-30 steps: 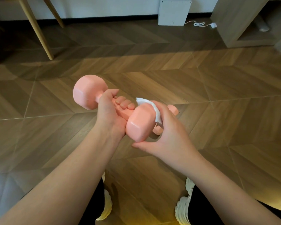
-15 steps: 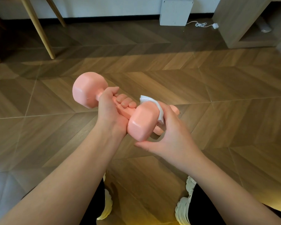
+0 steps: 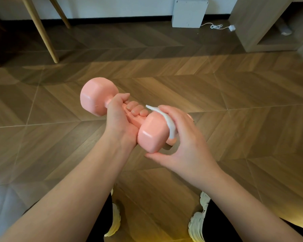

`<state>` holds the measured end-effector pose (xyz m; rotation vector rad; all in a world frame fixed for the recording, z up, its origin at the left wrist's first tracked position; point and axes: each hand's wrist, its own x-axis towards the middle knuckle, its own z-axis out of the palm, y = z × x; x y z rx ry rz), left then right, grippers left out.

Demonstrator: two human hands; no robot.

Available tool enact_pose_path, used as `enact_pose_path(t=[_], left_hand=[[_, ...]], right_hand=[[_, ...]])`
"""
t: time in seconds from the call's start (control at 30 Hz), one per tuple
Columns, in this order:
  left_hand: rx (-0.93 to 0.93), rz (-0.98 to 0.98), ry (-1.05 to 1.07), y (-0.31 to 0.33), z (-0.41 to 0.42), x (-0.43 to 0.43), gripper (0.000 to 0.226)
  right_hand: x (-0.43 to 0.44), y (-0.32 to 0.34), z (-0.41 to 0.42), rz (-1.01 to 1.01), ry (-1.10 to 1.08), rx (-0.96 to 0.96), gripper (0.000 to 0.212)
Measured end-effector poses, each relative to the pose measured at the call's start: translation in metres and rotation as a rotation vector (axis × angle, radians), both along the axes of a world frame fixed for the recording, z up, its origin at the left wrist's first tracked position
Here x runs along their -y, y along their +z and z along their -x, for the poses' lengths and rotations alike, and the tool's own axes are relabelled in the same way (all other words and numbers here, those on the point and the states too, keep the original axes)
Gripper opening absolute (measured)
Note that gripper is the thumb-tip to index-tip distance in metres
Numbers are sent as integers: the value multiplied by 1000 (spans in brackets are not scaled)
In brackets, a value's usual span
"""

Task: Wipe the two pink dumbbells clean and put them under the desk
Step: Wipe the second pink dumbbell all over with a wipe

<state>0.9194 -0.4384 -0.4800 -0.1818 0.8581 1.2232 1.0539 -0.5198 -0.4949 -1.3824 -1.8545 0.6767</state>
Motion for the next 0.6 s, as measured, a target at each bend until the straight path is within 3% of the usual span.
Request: enact_pose_path(t=[0.13,0.27,0.43,0.5,0.6], left_hand=[[-45,-3,3,-3,0,0,38],[-26,-3,-5,0,0,1,45],[-44,-7,-24,0,0,2,47],[-79,-18,-31,0,0,2,46],[-67,-33,-5,1,-1,1,41]], right_hand=[[1,0,-1,215,13,-132,93],[2,3,1,57,15,-21,94],[2,-1,-1,-334,90,185,68],[2,-4,-1,-368,99,190,60],[1,-5,0,-238,64,103,73]])
